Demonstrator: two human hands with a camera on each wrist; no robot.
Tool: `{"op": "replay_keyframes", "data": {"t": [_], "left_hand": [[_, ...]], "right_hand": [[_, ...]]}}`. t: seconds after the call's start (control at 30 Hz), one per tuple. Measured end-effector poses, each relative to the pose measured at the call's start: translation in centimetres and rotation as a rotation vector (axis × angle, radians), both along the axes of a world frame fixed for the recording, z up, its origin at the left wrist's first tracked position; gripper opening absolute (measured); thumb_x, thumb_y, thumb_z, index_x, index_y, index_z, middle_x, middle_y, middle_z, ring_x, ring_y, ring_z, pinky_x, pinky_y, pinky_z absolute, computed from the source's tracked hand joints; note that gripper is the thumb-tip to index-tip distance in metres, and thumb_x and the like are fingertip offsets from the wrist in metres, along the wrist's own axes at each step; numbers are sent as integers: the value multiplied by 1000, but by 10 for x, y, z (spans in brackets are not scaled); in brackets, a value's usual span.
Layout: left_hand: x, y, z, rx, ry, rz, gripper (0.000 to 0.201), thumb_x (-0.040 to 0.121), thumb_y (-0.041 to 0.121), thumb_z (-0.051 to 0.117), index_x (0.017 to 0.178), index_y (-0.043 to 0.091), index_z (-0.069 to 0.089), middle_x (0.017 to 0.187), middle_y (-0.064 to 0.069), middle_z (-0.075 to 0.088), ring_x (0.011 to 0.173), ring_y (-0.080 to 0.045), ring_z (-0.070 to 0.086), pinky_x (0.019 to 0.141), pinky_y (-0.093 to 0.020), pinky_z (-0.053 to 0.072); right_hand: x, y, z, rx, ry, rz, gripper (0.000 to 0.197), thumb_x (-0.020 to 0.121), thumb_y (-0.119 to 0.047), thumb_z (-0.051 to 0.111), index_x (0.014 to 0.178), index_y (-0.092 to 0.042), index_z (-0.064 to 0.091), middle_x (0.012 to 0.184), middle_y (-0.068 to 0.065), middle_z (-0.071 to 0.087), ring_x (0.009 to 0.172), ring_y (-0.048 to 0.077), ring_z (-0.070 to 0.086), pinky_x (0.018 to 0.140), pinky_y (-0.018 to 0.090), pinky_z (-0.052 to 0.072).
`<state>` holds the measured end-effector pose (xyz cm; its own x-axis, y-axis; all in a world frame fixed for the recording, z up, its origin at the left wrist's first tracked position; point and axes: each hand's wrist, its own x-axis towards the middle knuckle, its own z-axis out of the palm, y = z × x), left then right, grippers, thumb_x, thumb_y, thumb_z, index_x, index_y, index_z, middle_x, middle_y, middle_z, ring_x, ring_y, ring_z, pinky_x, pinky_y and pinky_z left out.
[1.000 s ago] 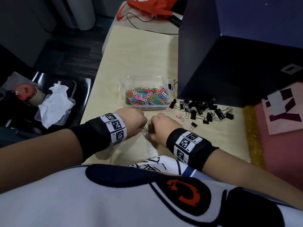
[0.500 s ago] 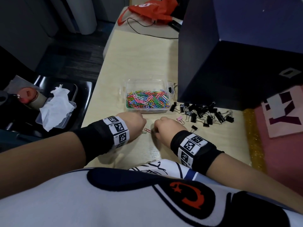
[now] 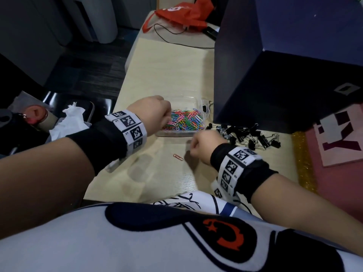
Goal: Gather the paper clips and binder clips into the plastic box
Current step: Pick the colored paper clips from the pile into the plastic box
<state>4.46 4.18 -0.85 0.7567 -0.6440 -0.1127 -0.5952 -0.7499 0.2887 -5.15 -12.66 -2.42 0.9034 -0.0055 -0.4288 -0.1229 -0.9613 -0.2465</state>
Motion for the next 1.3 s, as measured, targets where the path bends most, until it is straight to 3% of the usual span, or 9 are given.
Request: {"op": "replay_keyframes", "data": {"t": [0.13, 0.23, 0.4, 0.53, 0.63, 0.83, 1.03, 1.2, 1.3], "left_hand": [[-6, -1, -2, 36, -21, -31, 20, 92, 29, 52, 101, 17, 65, 101, -6, 60, 96, -28, 60, 80, -35, 48], [-27, -11, -10, 153, -1, -159, 23, 93, 29, 48, 107, 20, 64, 109, -4, 59, 102, -26, 59, 79, -32, 45], [-51, -18, -38, 380, 55, -381, 23, 91, 33, 51, 110, 22, 60, 110, -2, 57, 104, -27, 58, 79, -35, 52], [-54, -24, -48, 459, 52, -374, 21, 95, 25, 46, 110, 15, 57, 108, -4, 57, 100, -28, 59, 72, -35, 48], [-54, -27, -49, 493, 60, -360, 21, 95, 22, 46, 110, 13, 55, 108, -6, 56, 99, -29, 59, 71, -37, 48], [-46, -19, -37, 292, 12, -281, 24, 95, 27, 40, 108, 12, 55, 109, -9, 55, 95, -31, 60, 78, -41, 52], [-16, -10, -14, 93, -73, -43, 28, 97, 28, 42, 112, 12, 59, 109, -11, 56, 97, -34, 60, 79, -39, 49], [-17, -2, -25, -20, -192, -86, 34, 91, 29, 43, 113, 11, 60, 112, -14, 59, 96, -37, 59, 75, -46, 51], [-28, -4, -38, 32, -235, -187, 53, 88, 36, 49, 135, 13, 48, 144, -11, 46, 124, -30, 52, 91, -47, 46]], "right_hand": [[18, -9, 20, 211, -291, -228, 13, 87, -27, 61, 95, -19, 69, 96, 0, 71, 93, 20, 64, 88, 31, 49], [18, -14, 19, 188, -328, -233, 15, 89, -26, 58, 99, -21, 67, 102, 2, 68, 95, 22, 62, 88, 30, 48], [-2, -16, -3, -1, -76, -90, 21, 91, -21, 48, 98, -15, 67, 104, 8, 63, 99, 27, 60, 84, 30, 48], [-16, -17, -21, 5, 77, -52, 20, 92, -26, 50, 104, -19, 64, 112, 7, 55, 102, 24, 56, 91, 32, 47], [-18, -18, -25, 34, 37, -77, 18, 92, -26, 51, 105, -20, 63, 112, 6, 52, 103, 24, 56, 91, 32, 46], [-12, -16, -14, 96, -297, -93, 26, 87, -19, 54, 113, -16, 55, 121, 5, 47, 98, 28, 57, 82, 37, 48], [-1, -9, -22, 99, -128, 83, 59, 89, -21, 52, 145, -17, 32, 154, -3, 22, 123, 28, 51, 98, 37, 45], [8, -11, -13, 84, -201, -12, 49, 93, -25, 50, 140, -18, 39, 146, 1, 32, 116, 31, 54, 94, 40, 47], [9, -13, -13, 55, -131, 52, 59, 95, -28, 48, 148, -20, 26, 157, -4, 18, 131, 25, 44, 102, 36, 41]]}}
